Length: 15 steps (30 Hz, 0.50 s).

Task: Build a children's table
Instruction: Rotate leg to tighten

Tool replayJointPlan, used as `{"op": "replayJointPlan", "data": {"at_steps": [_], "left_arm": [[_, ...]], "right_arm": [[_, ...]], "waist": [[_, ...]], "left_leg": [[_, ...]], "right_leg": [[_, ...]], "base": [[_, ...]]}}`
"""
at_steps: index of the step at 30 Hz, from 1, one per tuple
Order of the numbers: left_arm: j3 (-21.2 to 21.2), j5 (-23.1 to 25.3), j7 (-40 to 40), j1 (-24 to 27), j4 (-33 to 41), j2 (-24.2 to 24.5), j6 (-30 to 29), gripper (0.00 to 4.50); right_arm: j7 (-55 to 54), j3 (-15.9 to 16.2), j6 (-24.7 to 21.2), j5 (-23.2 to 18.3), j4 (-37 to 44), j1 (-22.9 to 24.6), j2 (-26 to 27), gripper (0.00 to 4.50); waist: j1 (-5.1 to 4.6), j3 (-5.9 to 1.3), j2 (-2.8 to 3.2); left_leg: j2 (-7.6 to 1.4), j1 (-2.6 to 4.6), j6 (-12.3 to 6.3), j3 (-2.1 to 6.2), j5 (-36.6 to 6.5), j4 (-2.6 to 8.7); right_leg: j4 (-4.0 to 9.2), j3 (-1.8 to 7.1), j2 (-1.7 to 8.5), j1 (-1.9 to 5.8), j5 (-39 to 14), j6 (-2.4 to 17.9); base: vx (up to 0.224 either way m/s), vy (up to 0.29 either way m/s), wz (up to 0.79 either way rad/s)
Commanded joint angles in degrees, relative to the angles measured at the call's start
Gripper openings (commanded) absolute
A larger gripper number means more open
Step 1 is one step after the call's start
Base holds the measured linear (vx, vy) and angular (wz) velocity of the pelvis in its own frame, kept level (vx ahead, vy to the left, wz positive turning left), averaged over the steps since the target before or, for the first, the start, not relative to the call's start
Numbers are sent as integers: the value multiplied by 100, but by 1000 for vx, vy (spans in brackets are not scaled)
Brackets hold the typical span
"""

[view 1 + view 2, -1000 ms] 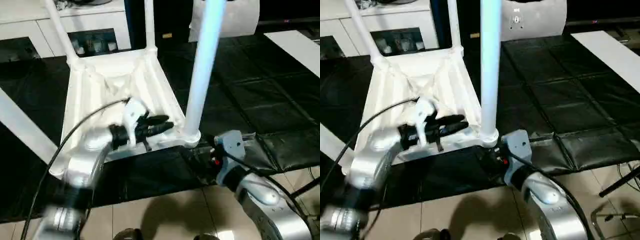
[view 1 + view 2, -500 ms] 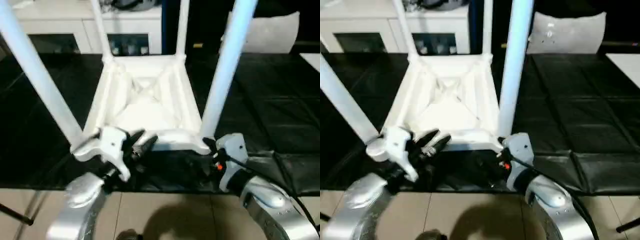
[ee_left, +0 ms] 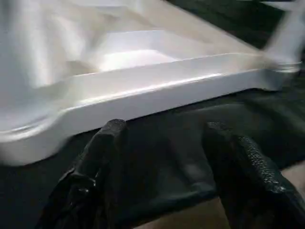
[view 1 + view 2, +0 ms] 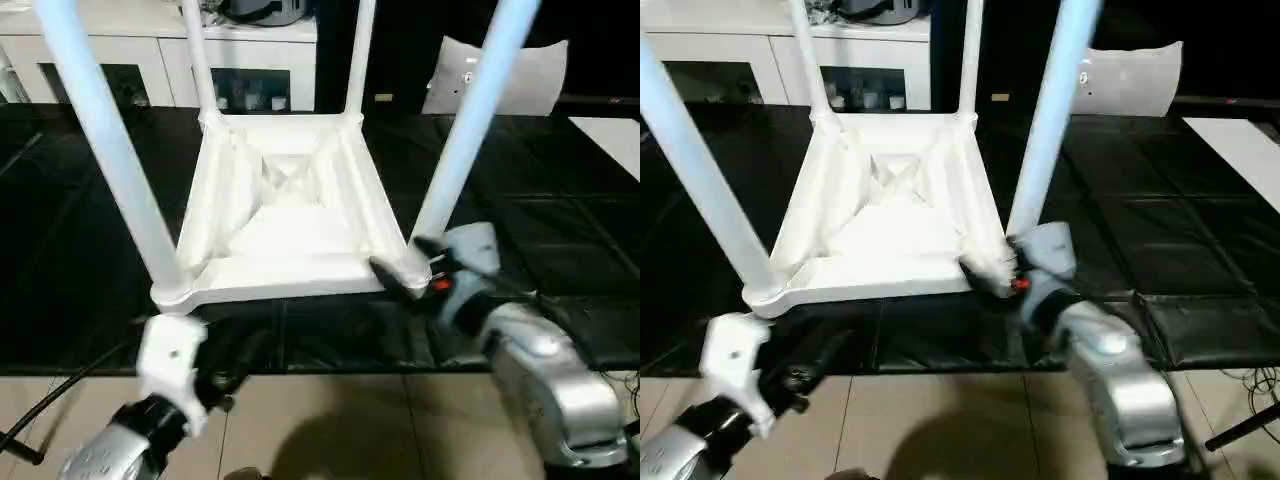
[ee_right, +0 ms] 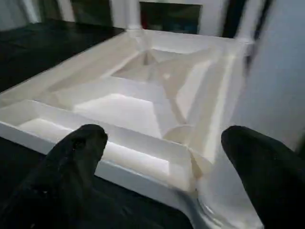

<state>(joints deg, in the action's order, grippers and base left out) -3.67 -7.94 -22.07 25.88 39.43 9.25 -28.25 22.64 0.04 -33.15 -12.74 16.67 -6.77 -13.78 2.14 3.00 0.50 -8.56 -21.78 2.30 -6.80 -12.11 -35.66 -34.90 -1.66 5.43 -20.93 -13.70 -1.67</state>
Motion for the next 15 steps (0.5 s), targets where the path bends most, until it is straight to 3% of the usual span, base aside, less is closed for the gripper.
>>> {"op": "replayJointPlan", "data": {"at_steps": [1,4,5,7,12,15], "left_arm": [[-344,59,179,79,-421,-50,386,302],[-519,172,302,31,-694,-62,682,302],[-591,183,354,-46,-821,-54,782,302],[-652,175,399,-173,-955,-25,841,311],[-734,119,442,-650,-1214,144,817,347],[-824,215,536,-1036,-1382,261,849,378]], "right_arm": [[-74,-223,87,33,-165,-75,-88,450],[-56,-226,249,71,-387,-142,-132,450],[-65,-223,329,101,-499,-194,-136,450],[-8,-209,339,54,-503,-224,-126,450],[124,-52,218,-109,-293,-135,-42,450],[425,202,148,-417,26,114,21,450]], "waist": [[-12,-138,-7],[-29,-124,-22],[-39,-121,6],[-49,-114,8],[-35,-139,24],[-16,-151,64]], "left_leg": [[-262,150,480,89,-3058,636],[-254,130,474,101,-3071,654],[-269,131,501,123,-3207,665],[-271,131,512,130,-3320,674],[-291,155,529,119,-3284,729],[-296,185,532,98,-3266,748]], "right_leg": [[678,149,232,-57,-3094,195],[706,120,221,-61,-3273,122],[703,91,225,-60,-3267,148],[708,67,217,-59,-3268,158],[698,55,211,-31,-2822,267],[701,63,196,-33,-2559,332]], "base": [[0,0,0],[0,0,0],[0,0,0],[0,0,0],[0,0,0],[0,0,0]]}}
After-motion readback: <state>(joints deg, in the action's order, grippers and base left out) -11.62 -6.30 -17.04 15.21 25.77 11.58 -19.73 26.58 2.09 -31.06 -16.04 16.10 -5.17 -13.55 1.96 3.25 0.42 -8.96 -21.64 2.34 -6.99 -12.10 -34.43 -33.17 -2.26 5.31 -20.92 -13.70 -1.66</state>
